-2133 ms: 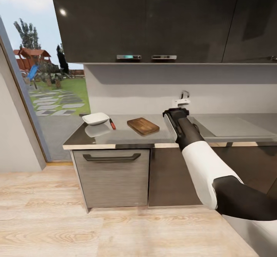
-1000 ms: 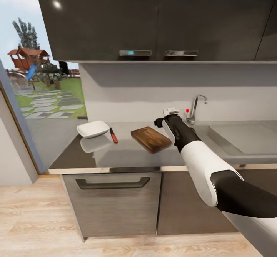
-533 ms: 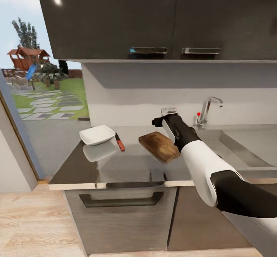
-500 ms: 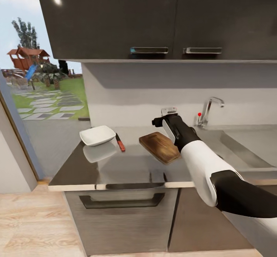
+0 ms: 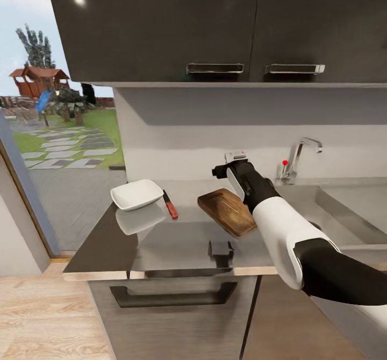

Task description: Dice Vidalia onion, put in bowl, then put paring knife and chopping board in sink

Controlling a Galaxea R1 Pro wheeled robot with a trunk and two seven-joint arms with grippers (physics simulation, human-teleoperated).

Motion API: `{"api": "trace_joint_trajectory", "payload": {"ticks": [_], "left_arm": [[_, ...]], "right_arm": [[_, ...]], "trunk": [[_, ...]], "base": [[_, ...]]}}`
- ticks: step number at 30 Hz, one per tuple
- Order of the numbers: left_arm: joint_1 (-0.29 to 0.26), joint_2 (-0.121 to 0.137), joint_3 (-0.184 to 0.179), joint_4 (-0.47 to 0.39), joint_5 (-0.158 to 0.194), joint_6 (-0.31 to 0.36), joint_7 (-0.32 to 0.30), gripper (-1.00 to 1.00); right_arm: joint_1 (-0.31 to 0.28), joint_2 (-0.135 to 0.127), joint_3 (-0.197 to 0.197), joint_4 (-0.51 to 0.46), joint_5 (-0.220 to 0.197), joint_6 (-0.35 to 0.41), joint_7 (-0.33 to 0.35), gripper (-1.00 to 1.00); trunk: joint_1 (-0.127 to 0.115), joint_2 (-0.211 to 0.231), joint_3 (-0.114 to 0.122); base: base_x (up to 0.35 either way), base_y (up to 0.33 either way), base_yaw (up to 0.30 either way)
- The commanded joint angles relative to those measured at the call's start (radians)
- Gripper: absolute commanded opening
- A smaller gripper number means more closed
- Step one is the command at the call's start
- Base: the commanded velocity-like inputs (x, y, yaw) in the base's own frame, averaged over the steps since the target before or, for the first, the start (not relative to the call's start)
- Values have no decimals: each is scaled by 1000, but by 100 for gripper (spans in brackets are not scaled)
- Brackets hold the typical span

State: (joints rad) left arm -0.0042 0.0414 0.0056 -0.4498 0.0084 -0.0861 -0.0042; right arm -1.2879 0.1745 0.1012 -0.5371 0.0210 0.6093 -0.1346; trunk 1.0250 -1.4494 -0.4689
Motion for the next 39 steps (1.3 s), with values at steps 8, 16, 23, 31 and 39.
{"api": "trace_joint_trajectory", "payload": {"ticks": [8,16,23,31,39], "left_arm": [[0,0,0,0,1,-3,0,100],[0,0,0,0,1,-3,0,100],[0,0,0,0,1,-3,0,100],[0,0,0,2,1,-3,0,100],[0,0,0,2,1,-3,0,100]], "right_arm": [[-1,0,3,4,2,6,-2,100],[-1,0,3,5,2,6,-2,100],[-1,0,3,5,2,6,-2,100],[-1,0,3,5,2,6,-2,100],[-1,0,60,5,4,9,75,100]], "trunk": [[0,-1,-1],[0,-1,-1],[0,-1,-1],[0,-1,-1],[0,-1,-1]], "base": [[61,-113,0],[87,-99,0],[5,-5,0],[15,-20,0],[119,-125,0]]}}
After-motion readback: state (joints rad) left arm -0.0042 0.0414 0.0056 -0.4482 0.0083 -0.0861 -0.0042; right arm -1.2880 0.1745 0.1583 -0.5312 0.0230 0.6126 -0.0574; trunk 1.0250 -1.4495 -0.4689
